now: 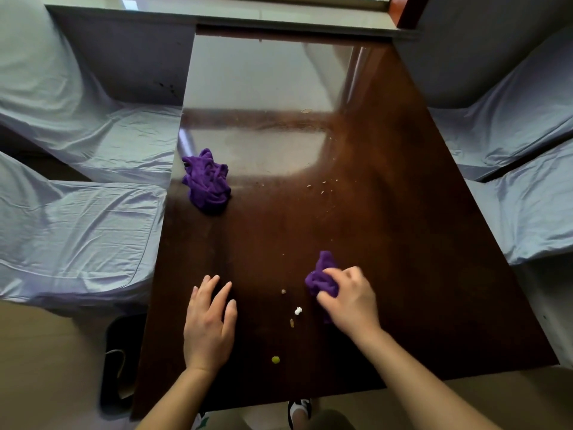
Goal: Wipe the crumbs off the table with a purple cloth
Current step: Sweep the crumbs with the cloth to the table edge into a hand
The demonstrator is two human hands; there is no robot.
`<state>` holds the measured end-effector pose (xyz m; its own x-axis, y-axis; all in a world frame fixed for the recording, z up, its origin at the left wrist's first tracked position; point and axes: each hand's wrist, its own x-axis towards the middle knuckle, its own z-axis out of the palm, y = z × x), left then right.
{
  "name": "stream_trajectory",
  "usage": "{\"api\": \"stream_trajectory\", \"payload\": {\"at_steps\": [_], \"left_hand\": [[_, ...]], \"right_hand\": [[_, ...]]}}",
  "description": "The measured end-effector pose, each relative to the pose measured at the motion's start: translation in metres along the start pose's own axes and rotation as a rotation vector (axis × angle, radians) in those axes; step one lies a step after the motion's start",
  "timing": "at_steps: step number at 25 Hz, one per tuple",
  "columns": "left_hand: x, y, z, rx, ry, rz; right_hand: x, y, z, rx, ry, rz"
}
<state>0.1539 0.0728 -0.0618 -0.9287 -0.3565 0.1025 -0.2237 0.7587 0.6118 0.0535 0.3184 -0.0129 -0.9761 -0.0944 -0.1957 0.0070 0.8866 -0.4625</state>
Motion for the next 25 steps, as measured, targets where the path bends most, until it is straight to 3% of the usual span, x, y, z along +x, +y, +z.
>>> {"api": "stream_trajectory", "payload": {"at_steps": [2,5,8,12,15,18,20,22,25], "left_hand": [[0.000,-0.002,0.001,0.021,-0.004,0.006],[0.000,-0.001,0.000,0.046,-0.007,0.010],[-0.001,0.001,0.002,0.083,-0.009,0.026],[-0.001,-0.002,0.004,0.128,-0.016,0.045],[-0.001,-0.002,0.005,0.191,-0.024,0.036],[0.000,-0.002,0.004,0.223,-0.033,0.021],[0.000,-0.002,0.003,0.206,-0.033,0.021],[0.000,-0.004,0.002,0.184,-0.028,0.021],[-0.001,-0.006,0.003,0.183,-0.031,0.026]], "right_hand": [[-0.012,-0.015,0.009,0.076,-0.106,-0.098],[0.007,-0.015,-0.005,0.195,-0.031,-0.063],[0.052,-0.006,-0.025,0.135,0.098,-0.004],[0.089,-0.024,-0.014,0.013,0.026,0.025],[0.066,-0.043,0.011,-0.098,-0.056,-0.150],[0.035,-0.054,0.015,-0.151,-0.291,-0.419],[0.030,-0.055,-0.001,-0.158,-0.346,-0.512],[0.041,-0.047,-0.022,-0.106,-0.228,-0.480],[0.062,-0.010,-0.057,-0.064,-0.109,-0.276]]}}
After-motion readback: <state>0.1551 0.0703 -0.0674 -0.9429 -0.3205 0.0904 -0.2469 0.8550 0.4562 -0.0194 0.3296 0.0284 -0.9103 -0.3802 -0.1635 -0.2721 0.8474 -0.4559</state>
